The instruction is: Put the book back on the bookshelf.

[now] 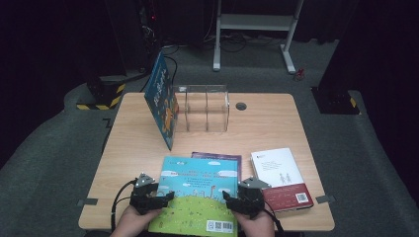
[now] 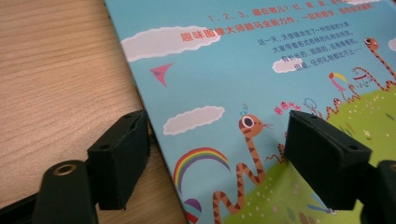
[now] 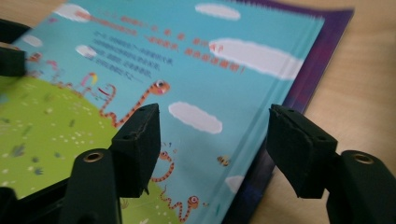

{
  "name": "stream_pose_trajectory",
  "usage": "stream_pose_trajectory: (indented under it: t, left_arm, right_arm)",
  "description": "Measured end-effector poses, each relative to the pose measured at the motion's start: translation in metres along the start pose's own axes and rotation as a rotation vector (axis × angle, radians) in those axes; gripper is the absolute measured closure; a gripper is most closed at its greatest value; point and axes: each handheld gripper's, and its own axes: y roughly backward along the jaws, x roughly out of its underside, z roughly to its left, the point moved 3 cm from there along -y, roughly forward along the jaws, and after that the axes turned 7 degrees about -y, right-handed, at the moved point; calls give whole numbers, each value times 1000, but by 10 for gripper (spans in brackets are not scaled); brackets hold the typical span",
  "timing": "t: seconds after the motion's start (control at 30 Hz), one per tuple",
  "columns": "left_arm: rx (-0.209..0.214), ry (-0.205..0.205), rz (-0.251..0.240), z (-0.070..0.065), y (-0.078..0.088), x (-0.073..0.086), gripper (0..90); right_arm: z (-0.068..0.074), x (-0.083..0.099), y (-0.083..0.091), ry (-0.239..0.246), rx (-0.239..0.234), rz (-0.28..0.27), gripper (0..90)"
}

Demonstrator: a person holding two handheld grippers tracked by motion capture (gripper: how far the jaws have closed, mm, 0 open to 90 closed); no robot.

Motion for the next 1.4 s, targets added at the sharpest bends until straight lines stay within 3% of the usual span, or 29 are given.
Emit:
stream_pose_trajectory:
  t: [0.13, 0.3, 0.57, 0.73, 0.93, 1.0, 1.1, 1.2, 1.33, 1.4]
  left_arm:
    - [11, 8, 7, -1, 0, -1, 198]
    - [52, 65, 10, 3, 1, -3, 221]
    - [27, 37, 16, -2, 2, -2, 326]
    - [40, 69, -1, 3, 3, 0, 391]
    - [48, 65, -11, -3, 0, -2, 398]
    - [51, 57, -11, -4, -1, -3, 397]
    - [55, 52, -13, -4, -2, -3, 393]
    - [61, 22, -1, -7, -3, -3, 348]
    - [33, -21, 31, -17, -7, -6, 194]
    - [24, -30, 45, -19, -9, -7, 159]
  right_arm:
    - [-1, 9, -9, -62, 7, 15, 319]
    - [-3, 10, -9, -100, 3, -1, 306]
    - [-6, 11, -8, -127, 37, -13, 305]
    - [-5, 11, -8, -123, 51, -16, 316]
    - [-7, 11, -8, -120, 67, -22, 287]
    - [-11, 12, -11, -150, 67, 6, 239]
    - [-12, 14, -9, -164, 57, 8, 245]
    - [-12, 16, -7, -171, 53, 9, 256]
    - [-13, 18, -5, -215, 24, 0, 260]
    - [-15, 18, -4, -233, 9, -5, 266]
